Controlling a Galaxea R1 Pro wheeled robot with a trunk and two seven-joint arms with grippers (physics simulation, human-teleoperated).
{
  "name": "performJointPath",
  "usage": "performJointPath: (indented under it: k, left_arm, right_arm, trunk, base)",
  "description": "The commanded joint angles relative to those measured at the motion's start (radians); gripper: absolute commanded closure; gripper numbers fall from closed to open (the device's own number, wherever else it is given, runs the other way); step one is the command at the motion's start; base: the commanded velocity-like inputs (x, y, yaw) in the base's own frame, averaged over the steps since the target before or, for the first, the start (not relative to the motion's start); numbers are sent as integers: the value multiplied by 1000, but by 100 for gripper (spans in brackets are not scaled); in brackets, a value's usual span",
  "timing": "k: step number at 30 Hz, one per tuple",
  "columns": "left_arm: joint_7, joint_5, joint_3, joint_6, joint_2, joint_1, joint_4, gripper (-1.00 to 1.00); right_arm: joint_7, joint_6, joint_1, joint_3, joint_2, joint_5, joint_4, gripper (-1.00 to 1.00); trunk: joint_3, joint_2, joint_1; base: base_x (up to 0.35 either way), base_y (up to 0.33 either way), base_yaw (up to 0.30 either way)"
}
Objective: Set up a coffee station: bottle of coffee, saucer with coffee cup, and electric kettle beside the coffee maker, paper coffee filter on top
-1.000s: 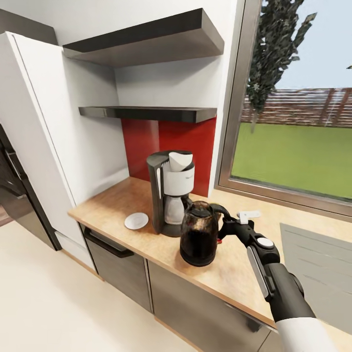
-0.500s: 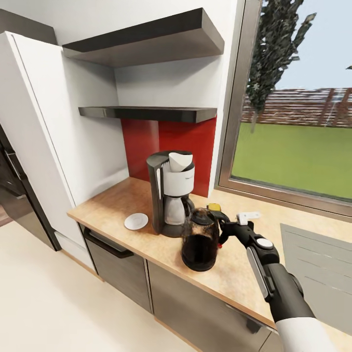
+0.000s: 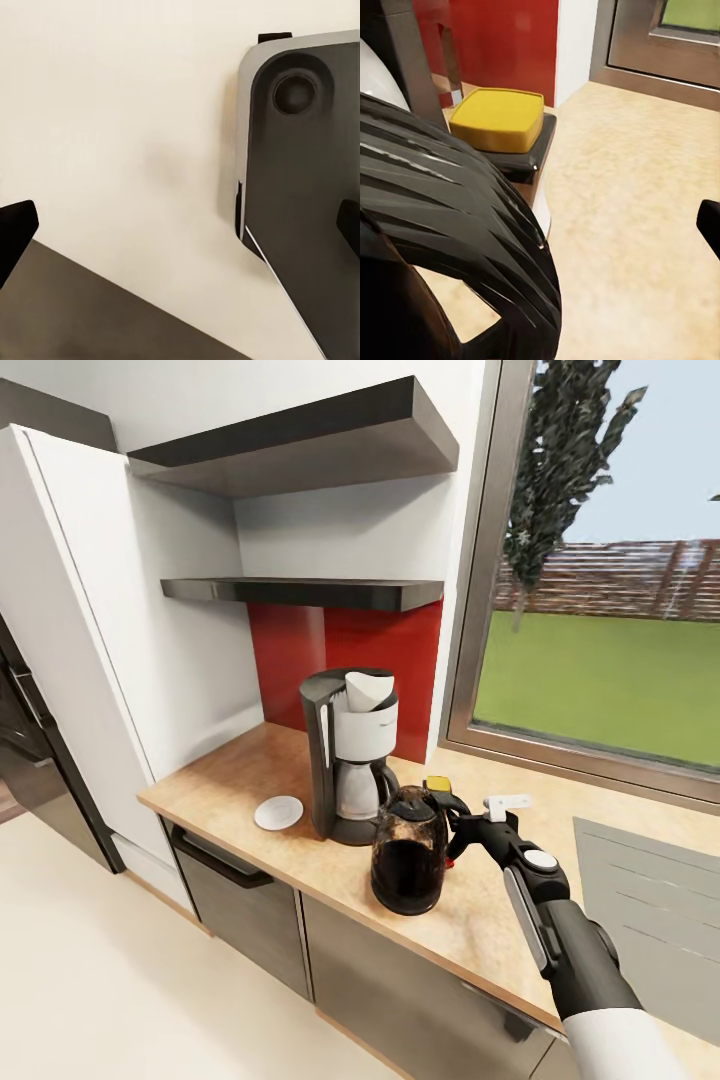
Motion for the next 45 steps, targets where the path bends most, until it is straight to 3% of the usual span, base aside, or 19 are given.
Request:
performJointPath:
  k: [1, 11, 14, 26, 45]
  left_arm:
    - [3, -9, 5, -3, 0, -1, 1, -100]
    - [3, -9, 5, -3, 1, -1, 1, -100]
    - [3, -9, 5, -3, 1, -1, 1, -100]
    - [3, -9, 5, -3, -1, -1, 1, -100]
    - [3, -9, 5, -3, -2, -1, 1, -100]
  right_arm:
    - [4, 6, -1, 0, 0, 0, -1, -100]
    - [4, 3, -1, 2, 0, -2, 27, -100]
    - [4, -40, -1, 1, 0, -1, 70, -100]
    - [4, -53, -1, 0, 0, -1, 80, -100]
    - [4, -53, -1, 0, 0, -1, 80, -100]
  trunk:
    - [-2, -2, 0]
    - [-2, -2, 0]
    - [-2, -2, 0]
    - [-2, -2, 0]
    - [-2, -2, 0]
  base:
    - [0, 0, 0]
    - [0, 0, 0]
    - [0, 0, 0]
    - [-9, 0, 0]
    - [-279, -88, 0]
